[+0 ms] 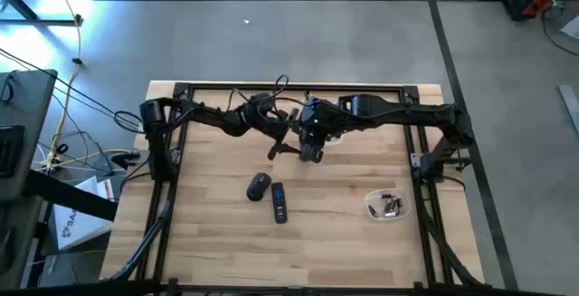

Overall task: Insert battery
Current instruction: Close the flashlight using its cover

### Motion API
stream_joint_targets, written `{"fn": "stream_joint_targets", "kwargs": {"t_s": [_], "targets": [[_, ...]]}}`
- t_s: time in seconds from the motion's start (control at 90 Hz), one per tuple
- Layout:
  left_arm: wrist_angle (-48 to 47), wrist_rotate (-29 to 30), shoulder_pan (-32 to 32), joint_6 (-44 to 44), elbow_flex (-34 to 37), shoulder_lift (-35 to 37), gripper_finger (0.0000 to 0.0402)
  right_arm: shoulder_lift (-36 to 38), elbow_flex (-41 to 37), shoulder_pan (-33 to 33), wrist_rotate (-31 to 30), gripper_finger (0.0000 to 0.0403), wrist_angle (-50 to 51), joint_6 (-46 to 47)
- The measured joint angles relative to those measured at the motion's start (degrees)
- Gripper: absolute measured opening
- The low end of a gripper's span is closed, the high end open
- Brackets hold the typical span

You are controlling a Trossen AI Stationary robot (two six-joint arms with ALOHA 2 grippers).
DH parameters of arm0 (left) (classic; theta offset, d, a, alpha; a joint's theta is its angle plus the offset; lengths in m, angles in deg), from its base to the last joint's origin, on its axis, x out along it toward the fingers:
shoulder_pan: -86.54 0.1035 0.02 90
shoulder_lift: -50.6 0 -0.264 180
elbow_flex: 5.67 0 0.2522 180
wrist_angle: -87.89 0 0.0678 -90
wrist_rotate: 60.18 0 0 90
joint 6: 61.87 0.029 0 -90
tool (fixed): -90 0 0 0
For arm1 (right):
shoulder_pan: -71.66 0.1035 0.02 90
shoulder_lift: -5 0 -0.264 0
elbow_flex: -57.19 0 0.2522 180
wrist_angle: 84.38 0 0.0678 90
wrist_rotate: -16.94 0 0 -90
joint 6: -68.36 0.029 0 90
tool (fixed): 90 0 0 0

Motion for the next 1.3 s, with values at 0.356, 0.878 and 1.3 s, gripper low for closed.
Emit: {"fn": "stream_joint_targets", "kwargs": {"t_s": [0.356, 0.878, 1.3], "targets": [[-0.6, 0.5, 2.4, 0.8, 0.0, 0.0, 0.0232, 0.0, 0.0, -1.7, -0.3, 0.0099, 1.4, 1.9], [3.5, 0.2, 1.5, -2.0, -1.7, -6.1, 0.0228, 0.0, 0.0, -3.8, -0.4, 0.0099, 2.2, 4.9], [8.0, -10.1, 5.7, -7.9, -4.0, -7.7, 0.0220, 0.0, 0.0, -3.5, -0.1, 0.0099, 2.2, 2.0]]}}
